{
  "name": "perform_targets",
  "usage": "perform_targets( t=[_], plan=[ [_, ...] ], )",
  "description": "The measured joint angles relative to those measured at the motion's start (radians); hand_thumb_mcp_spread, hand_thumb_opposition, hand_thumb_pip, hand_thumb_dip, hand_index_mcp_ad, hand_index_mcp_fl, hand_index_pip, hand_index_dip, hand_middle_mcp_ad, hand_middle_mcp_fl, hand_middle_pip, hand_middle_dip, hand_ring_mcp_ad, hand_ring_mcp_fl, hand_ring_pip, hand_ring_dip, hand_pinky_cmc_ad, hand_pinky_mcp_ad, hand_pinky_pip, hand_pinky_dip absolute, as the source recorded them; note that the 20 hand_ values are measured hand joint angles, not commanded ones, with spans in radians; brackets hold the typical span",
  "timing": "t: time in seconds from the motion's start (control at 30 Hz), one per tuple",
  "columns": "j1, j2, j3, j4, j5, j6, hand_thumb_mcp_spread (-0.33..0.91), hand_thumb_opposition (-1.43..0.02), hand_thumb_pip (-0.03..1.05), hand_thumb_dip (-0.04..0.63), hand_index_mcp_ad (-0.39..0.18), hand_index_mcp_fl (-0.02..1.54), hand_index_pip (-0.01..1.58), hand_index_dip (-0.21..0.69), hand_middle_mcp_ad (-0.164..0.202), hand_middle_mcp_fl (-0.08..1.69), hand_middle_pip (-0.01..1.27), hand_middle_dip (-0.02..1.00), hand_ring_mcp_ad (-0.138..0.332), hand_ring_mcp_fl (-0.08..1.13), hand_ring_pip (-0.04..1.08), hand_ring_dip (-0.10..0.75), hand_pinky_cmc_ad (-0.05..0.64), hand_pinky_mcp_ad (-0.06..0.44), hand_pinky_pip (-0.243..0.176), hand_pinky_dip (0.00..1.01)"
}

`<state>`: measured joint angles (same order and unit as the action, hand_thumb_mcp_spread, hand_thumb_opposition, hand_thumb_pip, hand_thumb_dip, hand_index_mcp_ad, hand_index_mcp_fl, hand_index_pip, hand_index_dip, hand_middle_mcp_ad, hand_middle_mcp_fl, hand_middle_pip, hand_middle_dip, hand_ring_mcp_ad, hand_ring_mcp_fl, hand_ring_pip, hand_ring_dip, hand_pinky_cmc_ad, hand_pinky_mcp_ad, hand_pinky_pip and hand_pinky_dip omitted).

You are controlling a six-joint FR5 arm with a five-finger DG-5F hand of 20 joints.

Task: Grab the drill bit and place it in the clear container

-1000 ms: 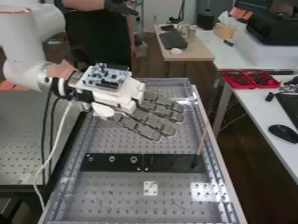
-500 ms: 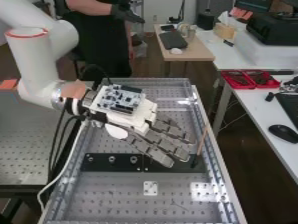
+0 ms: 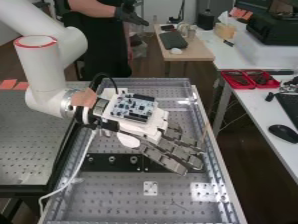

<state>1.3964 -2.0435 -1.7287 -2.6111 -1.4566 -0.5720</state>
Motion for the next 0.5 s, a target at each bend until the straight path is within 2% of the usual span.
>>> perform_targets(
  t=[0.27,0.47,0.5],
  plan=[
    [-0.003,-0.047,0.035,0.019,0.000,-0.008,0.51,-0.82,0.36,0.253,-0.040,0.24,1.17,0.496,0.077,0.03,0.14,0.14,0.197,0.01,0.07,-0.037,0.227,0.206,-0.105,0.12],
    [-0.004,-0.069,0.053,0.023,-0.008,-0.061,0.54,-0.82,0.36,0.253,-0.052,0.23,1.19,0.499,0.077,0.04,0.14,0.15,0.197,0.01,0.08,-0.037,0.230,0.202,-0.105,0.13],
    [-0.004,-0.073,0.056,0.022,-0.009,-0.071,0.54,-0.82,0.36,0.253,-0.052,0.23,1.19,0.499,0.075,0.04,0.14,0.15,0.178,0.01,0.08,-0.037,0.230,0.201,-0.105,0.13]
  ],
)
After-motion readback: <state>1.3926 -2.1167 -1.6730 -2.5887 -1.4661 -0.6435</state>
